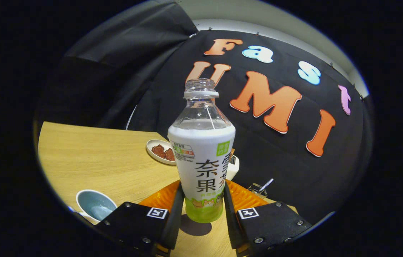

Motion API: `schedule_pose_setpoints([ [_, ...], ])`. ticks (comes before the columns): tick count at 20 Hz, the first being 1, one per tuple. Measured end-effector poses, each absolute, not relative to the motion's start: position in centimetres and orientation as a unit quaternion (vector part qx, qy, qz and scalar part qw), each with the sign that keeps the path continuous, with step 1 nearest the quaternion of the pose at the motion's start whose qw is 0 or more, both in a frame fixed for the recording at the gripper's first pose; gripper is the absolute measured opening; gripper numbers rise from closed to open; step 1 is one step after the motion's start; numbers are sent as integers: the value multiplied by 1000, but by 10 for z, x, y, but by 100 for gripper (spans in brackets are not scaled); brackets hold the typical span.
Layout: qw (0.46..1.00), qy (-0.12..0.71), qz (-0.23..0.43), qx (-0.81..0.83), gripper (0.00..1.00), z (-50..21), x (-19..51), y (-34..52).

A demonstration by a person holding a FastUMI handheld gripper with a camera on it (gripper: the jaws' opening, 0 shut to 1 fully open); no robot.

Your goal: Take the bottle from table, then pour the juice into the cup, finally place the bottle on the coaster

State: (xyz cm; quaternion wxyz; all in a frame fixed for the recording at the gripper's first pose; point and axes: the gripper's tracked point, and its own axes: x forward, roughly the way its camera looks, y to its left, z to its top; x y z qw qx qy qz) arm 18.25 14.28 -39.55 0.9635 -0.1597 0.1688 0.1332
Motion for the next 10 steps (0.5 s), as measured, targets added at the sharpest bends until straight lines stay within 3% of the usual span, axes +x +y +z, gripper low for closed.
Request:
schedule_pose_setpoints([
  [10, 965, 251, 78, -15, 57, -465, 202, 108],
])
